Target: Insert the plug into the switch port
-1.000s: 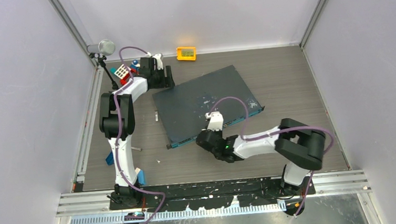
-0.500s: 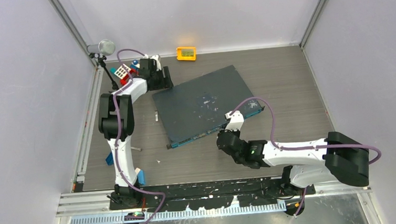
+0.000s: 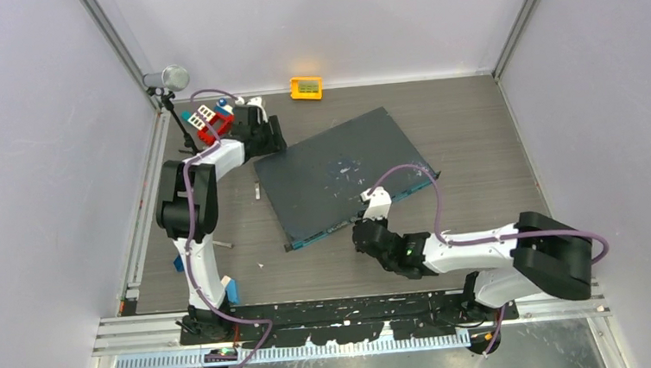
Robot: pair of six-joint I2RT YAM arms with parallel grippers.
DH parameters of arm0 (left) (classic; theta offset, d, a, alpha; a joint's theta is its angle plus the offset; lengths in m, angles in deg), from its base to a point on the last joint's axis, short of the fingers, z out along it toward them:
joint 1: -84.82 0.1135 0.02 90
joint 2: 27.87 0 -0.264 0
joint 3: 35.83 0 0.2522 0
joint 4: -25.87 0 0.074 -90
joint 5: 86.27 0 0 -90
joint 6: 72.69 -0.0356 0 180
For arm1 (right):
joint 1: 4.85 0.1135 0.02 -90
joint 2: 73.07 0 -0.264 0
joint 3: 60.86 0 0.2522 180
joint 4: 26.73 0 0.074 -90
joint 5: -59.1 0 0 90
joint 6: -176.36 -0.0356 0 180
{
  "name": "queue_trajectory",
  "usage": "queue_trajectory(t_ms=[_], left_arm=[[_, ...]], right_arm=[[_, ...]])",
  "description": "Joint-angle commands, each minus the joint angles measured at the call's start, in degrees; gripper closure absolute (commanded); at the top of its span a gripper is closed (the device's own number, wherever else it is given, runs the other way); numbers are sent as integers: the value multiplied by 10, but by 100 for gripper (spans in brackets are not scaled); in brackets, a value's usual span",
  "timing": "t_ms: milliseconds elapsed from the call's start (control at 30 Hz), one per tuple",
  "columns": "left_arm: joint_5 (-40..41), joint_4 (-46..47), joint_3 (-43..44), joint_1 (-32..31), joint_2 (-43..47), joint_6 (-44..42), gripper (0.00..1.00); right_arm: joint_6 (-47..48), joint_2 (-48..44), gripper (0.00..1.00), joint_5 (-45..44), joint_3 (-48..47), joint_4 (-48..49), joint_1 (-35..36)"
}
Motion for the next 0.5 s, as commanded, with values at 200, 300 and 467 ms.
queue_trajectory(t_ms=[200, 300, 467], left_arm=[[-29, -133, -88, -41, 14, 6, 37], [-28, -120, -101, -41, 24, 9, 37], [-36, -131, -87, -41, 11, 8, 37]], right_arm=[[17, 155, 99, 103, -51, 127, 2], [1, 178, 100, 102, -54, 135, 2], [-21, 179, 99, 57, -61, 99, 7]])
